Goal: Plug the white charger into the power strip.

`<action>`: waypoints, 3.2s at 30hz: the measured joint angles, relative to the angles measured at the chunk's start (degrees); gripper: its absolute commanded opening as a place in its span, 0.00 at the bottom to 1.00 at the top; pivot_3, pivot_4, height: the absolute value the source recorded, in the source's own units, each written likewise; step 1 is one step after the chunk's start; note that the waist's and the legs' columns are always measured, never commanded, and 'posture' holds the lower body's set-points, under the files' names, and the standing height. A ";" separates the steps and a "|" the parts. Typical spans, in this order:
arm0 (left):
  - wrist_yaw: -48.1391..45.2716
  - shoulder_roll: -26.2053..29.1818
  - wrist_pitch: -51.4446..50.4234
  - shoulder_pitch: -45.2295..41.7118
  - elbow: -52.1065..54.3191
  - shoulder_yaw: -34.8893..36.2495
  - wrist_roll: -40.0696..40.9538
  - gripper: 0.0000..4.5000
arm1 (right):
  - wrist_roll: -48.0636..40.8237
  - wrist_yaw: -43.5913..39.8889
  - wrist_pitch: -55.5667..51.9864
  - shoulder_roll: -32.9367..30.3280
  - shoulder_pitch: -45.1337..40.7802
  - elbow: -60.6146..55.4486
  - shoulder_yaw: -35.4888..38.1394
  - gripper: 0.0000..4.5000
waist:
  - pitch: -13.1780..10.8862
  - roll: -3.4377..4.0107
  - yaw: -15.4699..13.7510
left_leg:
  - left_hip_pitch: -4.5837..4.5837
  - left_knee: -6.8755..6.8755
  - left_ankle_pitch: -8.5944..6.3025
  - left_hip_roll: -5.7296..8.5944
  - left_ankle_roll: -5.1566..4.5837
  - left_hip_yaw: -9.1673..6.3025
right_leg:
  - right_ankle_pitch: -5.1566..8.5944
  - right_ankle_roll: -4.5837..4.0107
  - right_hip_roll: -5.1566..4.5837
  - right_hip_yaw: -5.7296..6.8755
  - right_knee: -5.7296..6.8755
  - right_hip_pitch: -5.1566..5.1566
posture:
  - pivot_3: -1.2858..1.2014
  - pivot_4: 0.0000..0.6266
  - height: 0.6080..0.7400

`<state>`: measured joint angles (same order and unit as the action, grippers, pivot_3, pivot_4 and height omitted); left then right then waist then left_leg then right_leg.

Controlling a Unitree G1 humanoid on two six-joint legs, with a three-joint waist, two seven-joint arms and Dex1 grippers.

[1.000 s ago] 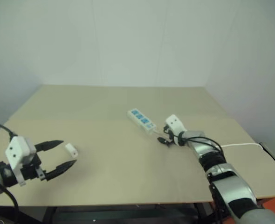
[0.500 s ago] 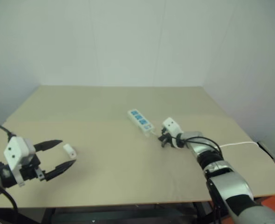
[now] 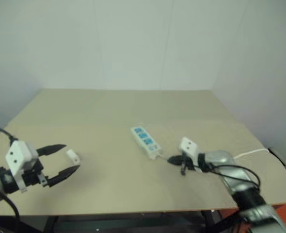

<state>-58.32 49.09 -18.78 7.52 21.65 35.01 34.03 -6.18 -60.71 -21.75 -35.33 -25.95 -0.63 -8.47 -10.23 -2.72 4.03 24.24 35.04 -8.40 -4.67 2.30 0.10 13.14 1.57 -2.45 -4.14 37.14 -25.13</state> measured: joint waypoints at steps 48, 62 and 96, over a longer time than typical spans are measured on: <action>-7.87 4.51 -2.83 -4.68 -3.37 -2.24 4.34 1.00 | -5.26 17.17 18.55 20.41 8.09 5.25 -0.39 1.00 | 0.03 -0.05 -0.53 | 0.00 0.01 0.00 -0.03 0.00 0.00 | 0.01 -0.03 0.00 0.03 -0.02 0.07 | 0.52 0.24 1.00; -7.83 4.50 -3.58 -4.28 -3.14 -2.22 4.36 1.00 | -6.19 15.37 15.94 19.93 10.37 3.83 -1.85 1.00 | 0.03 -0.05 -0.56 | -0.03 0.03 0.00 -0.03 0.00 0.00 | 0.01 -0.03 0.00 0.03 -0.02 0.09 | 0.52 0.24 1.00; -8.49 4.50 -3.58 -5.02 -2.99 -2.31 5.24 1.00 | 0.15 8.88 27.21 24.98 -5.79 34.05 -4.61 0.76 | 0.85 -1.09 2.90 | -1.47 -0.34 -0.29 -0.21 0.47 -0.04 | 0.06 -0.18 0.08 0.10 -0.07 1.03 | 0.52 0.24 1.00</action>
<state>-66.81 53.59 -22.35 2.50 18.65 32.70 39.27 -6.03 -51.84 5.45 -10.35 -31.74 33.42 -13.08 -9.37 -3.81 6.93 22.77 34.70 -8.69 -4.87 2.77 0.06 13.20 1.39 -2.37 -4.04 37.07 -24.10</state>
